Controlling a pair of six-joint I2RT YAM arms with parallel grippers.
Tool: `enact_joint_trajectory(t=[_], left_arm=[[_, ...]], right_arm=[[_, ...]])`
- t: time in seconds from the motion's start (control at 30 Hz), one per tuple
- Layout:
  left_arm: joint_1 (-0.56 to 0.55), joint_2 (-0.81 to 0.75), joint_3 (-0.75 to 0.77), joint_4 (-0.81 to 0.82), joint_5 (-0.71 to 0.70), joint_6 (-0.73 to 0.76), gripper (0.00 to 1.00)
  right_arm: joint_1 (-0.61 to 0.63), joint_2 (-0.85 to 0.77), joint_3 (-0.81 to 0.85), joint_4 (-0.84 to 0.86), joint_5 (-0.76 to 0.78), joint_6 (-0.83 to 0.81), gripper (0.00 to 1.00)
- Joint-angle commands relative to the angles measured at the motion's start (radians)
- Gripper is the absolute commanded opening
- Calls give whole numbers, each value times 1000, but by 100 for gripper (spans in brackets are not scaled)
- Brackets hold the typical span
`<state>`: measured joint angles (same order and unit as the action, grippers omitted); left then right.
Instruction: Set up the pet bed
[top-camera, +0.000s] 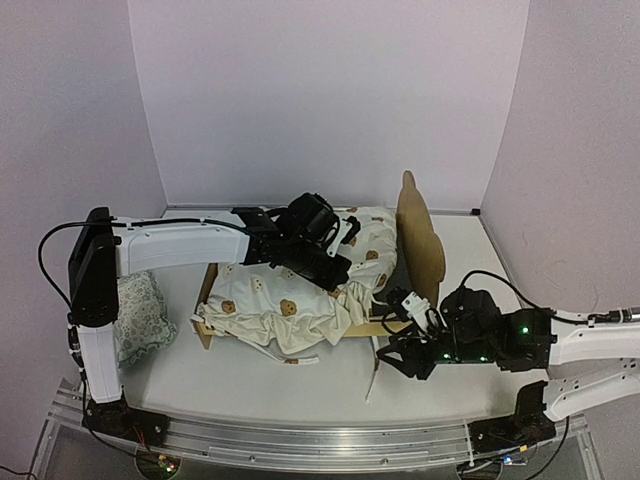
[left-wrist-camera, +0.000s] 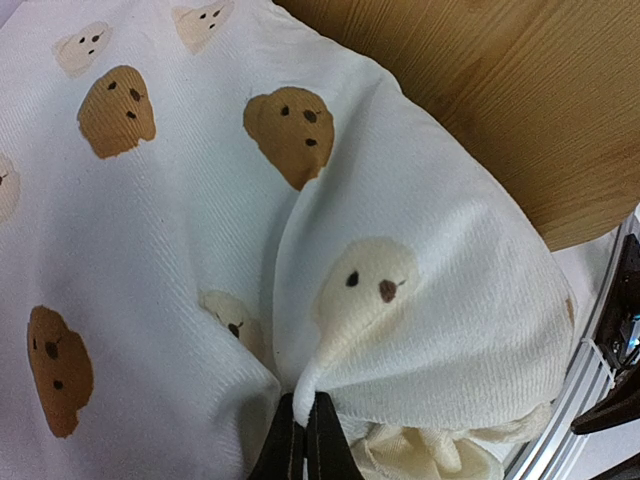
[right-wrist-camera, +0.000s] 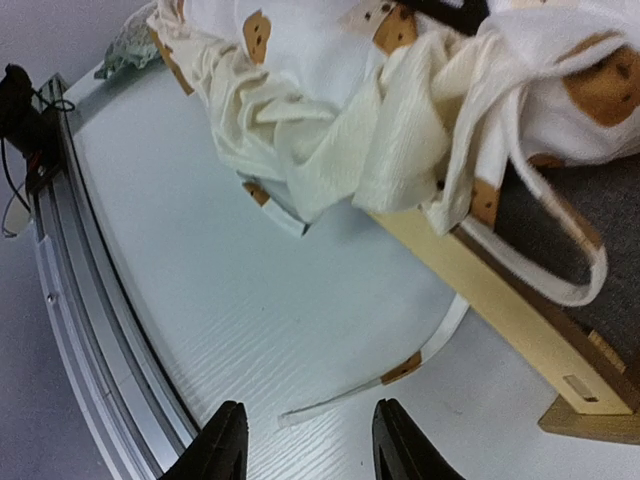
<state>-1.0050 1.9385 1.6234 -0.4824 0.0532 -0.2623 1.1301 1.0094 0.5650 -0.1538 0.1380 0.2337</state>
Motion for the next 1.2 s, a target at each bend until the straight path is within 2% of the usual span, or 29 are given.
enact_joint_trajectory(t=[0.0,0.4,0.5,0.63,0.97,1.07,1.17], left_arm=[[3,-6,37,-38,-6,-2,0],[3,-9,33,-41,3,-2,0],[3,-9,33,-42,5,-2,0],[3,-10,33,-39,8,-2,0],[3,-10,33,-40,8,-2,0],[3,-11,33,-38,8,-2,0],[3,-9,34,-38,8,-2,0]], right_arm=[[4,41,84,34,201,-8,46],[4,235,235,23,565,-295,56],[2,276,257,23,605,-343,59],[-12,330,270,22,624,-367,58],[-84,355,251,5,507,-327,37],[-104,351,243,-1,461,-312,24],[-117,325,234,-15,383,-286,8]])
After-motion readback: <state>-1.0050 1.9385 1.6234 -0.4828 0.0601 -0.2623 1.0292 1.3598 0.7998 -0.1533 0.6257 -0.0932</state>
